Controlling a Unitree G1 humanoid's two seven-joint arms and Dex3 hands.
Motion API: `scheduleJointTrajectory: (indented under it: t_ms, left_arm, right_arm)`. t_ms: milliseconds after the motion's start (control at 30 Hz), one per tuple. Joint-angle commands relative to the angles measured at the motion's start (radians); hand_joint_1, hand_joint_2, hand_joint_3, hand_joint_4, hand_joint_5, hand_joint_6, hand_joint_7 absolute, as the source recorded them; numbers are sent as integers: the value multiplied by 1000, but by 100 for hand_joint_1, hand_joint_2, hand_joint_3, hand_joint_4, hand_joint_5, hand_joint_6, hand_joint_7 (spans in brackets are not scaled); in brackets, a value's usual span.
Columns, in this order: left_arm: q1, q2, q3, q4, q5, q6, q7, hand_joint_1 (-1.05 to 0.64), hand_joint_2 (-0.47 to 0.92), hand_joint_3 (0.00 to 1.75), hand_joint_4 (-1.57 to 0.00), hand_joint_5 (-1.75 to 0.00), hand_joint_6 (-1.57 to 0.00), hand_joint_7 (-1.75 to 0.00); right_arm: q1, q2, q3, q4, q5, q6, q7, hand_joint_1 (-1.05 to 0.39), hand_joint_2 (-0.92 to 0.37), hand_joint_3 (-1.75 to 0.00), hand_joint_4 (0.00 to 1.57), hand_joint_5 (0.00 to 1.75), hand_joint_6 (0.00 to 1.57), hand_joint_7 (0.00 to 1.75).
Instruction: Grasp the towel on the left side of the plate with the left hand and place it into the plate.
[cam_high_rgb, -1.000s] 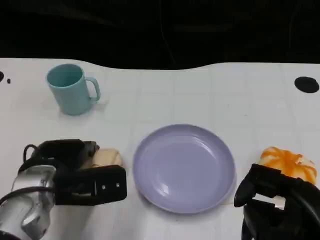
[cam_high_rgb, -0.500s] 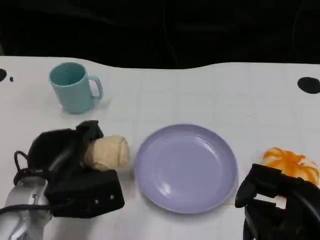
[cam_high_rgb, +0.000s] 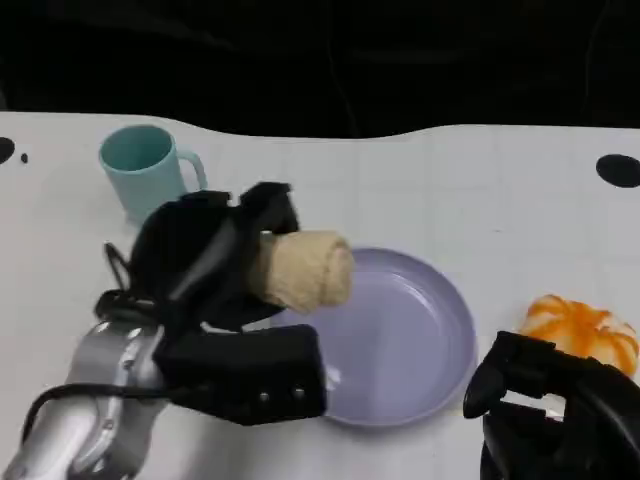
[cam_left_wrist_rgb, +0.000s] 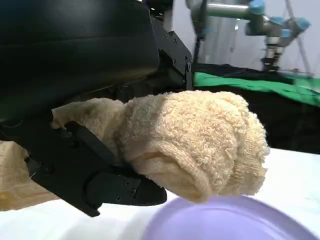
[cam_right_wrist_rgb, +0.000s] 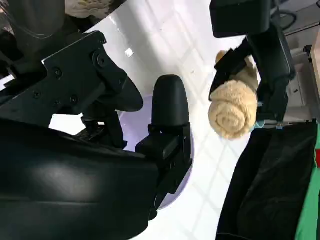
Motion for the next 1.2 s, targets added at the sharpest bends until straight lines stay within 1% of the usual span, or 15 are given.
scheduleJointTrajectory:
  t_ms: [33, 100, 133, 267, 333, 400, 500, 533, 600, 633, 733, 800, 867, 1000, 1200]
  left_arm:
    - [-51, -44, -37, -8, 7, 24, -63, -25, 55, 91, -88, -175, -61, -174]
    - [-66, -71, -60, -5, 14, 40, -89, -27, 67, 66, -87, -175, -60, -175]
    - [-73, -83, -69, -1, 16, 47, -95, -27, 70, 63, -86, -175, -59, -174]
    - [-97, -133, -107, 27, 32, 76, -104, -25, 69, 68, -88, -175, -67, -161]
    - [-108, -148, -132, 40, 48, 96, -127, -25, 64, 80, -87, -175, -74, -137]
    - [-112, -157, -147, 48, 54, 111, -150, -24, 63, 83, -86, -175, -76, -126]
    - [-107, -161, -156, 50, 46, 119, -180, -27, 77, 55, -77, -174, -80, -95]
    - [-106, -156, -159, 47, 43, 117, -194, -28, 85, 38, -71, -159, -79, -79]
    - [-105, -144, -162, 43, 40, 110, -219, -31, 90, 25, -65, -143, -74, -60]
    - [-106, -137, -166, 39, 44, 111, -236, -36, 91, 21, -56, -128, -63, -43]
    - [-109, -122, -175, 18, 67, 143, -300, -56, 92, 16, -46, -61, -47, -8]
    - [-109, -111, -178, 3, 77, 152, -325, -67, 92, 11, -37, -39, -35, -2]
    - [-110, -94, -187, -7, 98, 140, -325, -78, 92, 9, -27, -29, -25, 0]
    - [-120, -72, -191, -32, 114, 136, -366, -90, 92, 14, -14, -24, -15, 0]
    - [-115, -44, -166, -103, 99, 149, -442, -97, 92, 17, -9, -24, -12, 0]
  right_arm:
    - [1, -3, -8, -9, 1, -9, 0, -11, -55, -124, 73, 175, 62, 162]
    - [1, -7, -6, -12, 2, -10, 4, -11, -55, -125, 73, 175, 62, 163]
    - [1, -7, -6, -12, 3, -9, 5, -11, -55, -125, 73, 175, 62, 163]
    - [1, -7, -3, -7, 2, -16, 8, -10, -55, -125, 73, 175, 61, 163]
    - [2, -6, 2, -5, -2, -19, 6, -10, -55, -125, 73, 175, 62, 163]
    - [3, -6, 5, -6, -4, -21, 4, -11, -54, -125, 73, 175, 62, 163]
    - [5, -7, 6, -8, -3, -24, 5, -11, -54, -125, 73, 175, 62, 163]
    - [6, -8, 6, -9, -4, -26, 6, -11, -54, -125, 73, 175, 62, 163]
    - [7, -10, 5, -10, -4, -28, 7, -11, -54, -126, 73, 175, 62, 163]
    - [6, -10, 3, -10, -3, -27, 6, -11, -54, -126, 73, 175, 62, 163]
    - [6, -11, 2, -10, -3, -24, 5, -11, -54, -126, 73, 175, 62, 163]
    - [5, -12, 2, -11, -5, -23, 4, -12, -53, -126, 73, 175, 62, 163]
    - [4, -9, 0, -7, -2, -24, 4, -12, -54, -126, 73, 175, 62, 163]
    - [1, -9, -1, -3, -1, -26, 6, -11, -54, -127, 73, 175, 62, 163]
    - [1, -12, -2, -5, 0, -21, 7, -10, -54, -128, 73, 175, 62, 164]
